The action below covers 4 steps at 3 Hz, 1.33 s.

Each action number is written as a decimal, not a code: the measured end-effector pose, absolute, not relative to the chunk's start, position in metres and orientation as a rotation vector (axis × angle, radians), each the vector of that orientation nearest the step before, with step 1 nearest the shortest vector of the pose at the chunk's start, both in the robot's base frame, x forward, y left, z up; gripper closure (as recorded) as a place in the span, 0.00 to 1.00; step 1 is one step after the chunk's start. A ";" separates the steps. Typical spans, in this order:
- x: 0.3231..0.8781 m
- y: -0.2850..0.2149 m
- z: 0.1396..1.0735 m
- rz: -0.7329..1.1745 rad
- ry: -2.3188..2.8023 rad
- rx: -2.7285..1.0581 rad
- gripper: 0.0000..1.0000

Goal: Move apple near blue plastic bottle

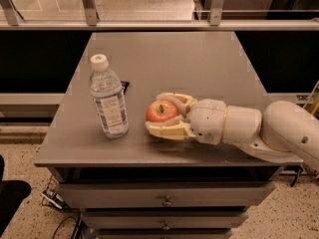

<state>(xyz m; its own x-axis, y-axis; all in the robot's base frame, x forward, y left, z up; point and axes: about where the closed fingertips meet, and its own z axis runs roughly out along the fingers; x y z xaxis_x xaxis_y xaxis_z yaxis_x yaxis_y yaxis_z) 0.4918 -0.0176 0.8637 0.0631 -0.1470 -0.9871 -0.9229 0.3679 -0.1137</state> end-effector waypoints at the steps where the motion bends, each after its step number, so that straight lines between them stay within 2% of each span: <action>1: 0.502 -0.010 0.856 0.846 1.360 -1.056 0.81; 4: 0.500 -0.004 0.857 0.854 1.355 -1.064 0.12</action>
Offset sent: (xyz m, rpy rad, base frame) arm 0.0083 0.0066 -0.0063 0.0300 0.0024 0.0343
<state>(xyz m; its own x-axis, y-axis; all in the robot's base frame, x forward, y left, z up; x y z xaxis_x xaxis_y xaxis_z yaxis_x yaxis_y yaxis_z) 0.5002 -0.0037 0.8571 0.0675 -0.1076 -0.9919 -0.9412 0.3229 -0.0991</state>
